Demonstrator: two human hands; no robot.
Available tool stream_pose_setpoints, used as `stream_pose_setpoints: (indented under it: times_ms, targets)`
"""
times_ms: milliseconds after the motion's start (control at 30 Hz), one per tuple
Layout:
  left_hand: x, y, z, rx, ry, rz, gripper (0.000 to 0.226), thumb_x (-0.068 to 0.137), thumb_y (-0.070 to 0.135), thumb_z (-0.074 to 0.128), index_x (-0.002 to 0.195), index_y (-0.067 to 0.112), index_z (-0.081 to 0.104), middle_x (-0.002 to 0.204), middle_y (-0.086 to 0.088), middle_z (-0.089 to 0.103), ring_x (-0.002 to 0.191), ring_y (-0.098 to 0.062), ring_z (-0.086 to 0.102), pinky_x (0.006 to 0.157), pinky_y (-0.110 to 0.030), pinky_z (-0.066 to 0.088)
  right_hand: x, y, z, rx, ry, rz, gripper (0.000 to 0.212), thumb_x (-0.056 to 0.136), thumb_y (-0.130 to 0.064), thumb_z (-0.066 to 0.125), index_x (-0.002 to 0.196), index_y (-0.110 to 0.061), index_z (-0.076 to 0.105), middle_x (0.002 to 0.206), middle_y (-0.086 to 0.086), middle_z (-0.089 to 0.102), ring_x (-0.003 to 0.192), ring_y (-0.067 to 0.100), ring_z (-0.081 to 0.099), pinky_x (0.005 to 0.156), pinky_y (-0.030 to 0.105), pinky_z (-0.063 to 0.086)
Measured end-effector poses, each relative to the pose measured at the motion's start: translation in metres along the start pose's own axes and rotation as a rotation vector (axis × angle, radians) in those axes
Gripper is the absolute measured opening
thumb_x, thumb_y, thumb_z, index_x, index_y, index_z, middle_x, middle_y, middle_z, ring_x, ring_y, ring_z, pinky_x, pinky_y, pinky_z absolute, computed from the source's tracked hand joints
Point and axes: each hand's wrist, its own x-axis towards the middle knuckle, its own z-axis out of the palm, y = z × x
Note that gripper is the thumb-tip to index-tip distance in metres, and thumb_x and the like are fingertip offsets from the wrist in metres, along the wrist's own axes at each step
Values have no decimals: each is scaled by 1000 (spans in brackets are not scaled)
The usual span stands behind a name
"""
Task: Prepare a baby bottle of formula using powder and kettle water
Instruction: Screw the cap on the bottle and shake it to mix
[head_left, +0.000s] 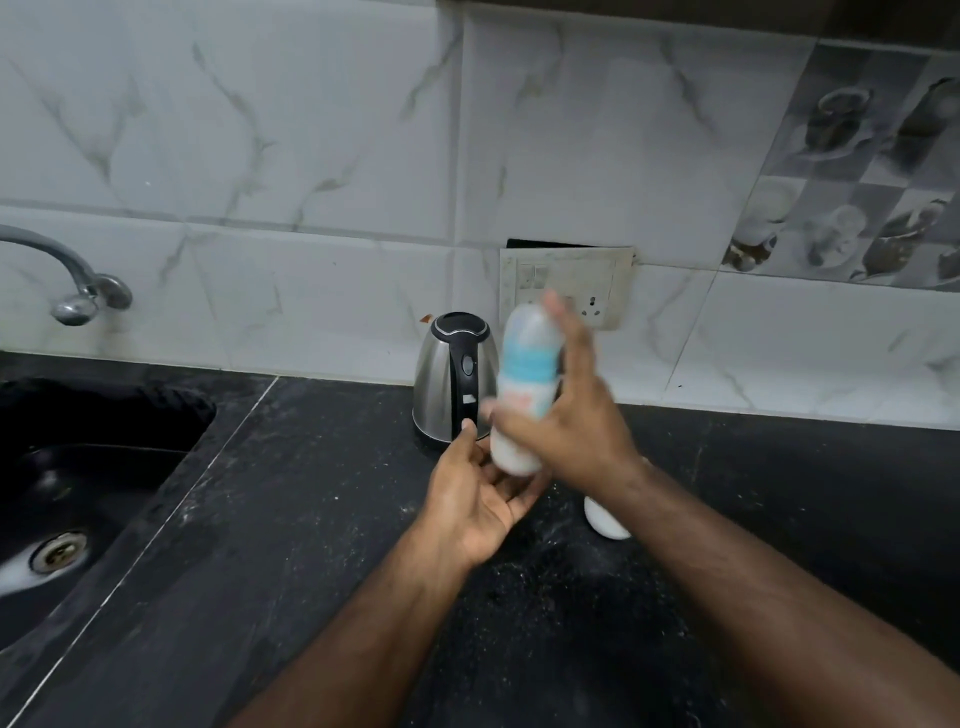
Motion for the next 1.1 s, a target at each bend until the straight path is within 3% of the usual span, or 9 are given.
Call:
stream_pose_setpoints:
  times_ms: [200,267,400,500,667,733,867,967,1100]
  targets:
    - [1,1,1,-21,21,-6,55,106,52,45,129,4,62,117,-19,76,96,-34,78,76,-44,65,9,-2,-6,110,134,-83,106,73,-32,85,144,-65,13,114,-53,50,85,-3,70,70,26,61]
    - [-2,0,1,-3,-4,-9,55,106,52,44,130,6,63,113,-17,78,93,-30,79,74,-42,65,-2,2,-1,0,-14,-25,106,71,-37,86,138,-73,13,109,-47,56,82,0,71,72,36,64]
    - [3,1,3,-28,25,-5,54,106,52,46,126,4,63,107,-19,78,93,-33,77,73,-43,65,5,2,-6,182,139,-46,105,70,-39,85,140,-71,14,112,-45,57,84,5,72,68,27,62]
    - [0,0,2,22,-13,-15,55,107,53,42,132,9,65,115,-15,78,94,-27,78,74,-38,65,-7,2,1,-7,-55,-28,106,71,-36,87,134,-78,13,111,-42,57,84,4,71,70,30,61]
    - [5,-2,1,-10,15,-12,53,106,51,45,124,6,65,107,-18,78,87,-30,79,71,-42,66,1,2,-2,133,110,-36,107,69,-36,88,141,-71,17,113,-21,64,82,13,73,74,41,63]
    - [4,-1,1,20,-17,-15,52,107,51,42,127,10,67,108,-13,79,87,-26,79,69,-37,65,-10,6,1,-24,-56,-8,107,70,-33,89,140,-70,18,112,-24,63,83,8,72,77,41,62]
    - [7,-1,2,-28,22,-15,53,105,51,46,122,4,64,110,-18,77,88,-33,79,70,-44,65,1,6,-6,168,192,-39,105,68,-38,87,141,-68,18,111,-32,62,82,6,72,69,32,64]
    - [6,-3,2,0,-1,-13,51,107,49,44,129,8,65,111,-14,78,88,-28,79,70,-40,65,-8,7,-2,-36,-44,0,107,70,-35,89,140,-70,17,105,-22,65,81,8,72,77,43,63]
    - [9,-3,3,-34,22,-24,54,106,50,46,124,3,63,106,-19,78,86,-32,79,68,-43,65,1,9,-6,165,156,-5,106,67,-42,87,141,-70,16,107,-33,63,81,9,73,71,34,63]
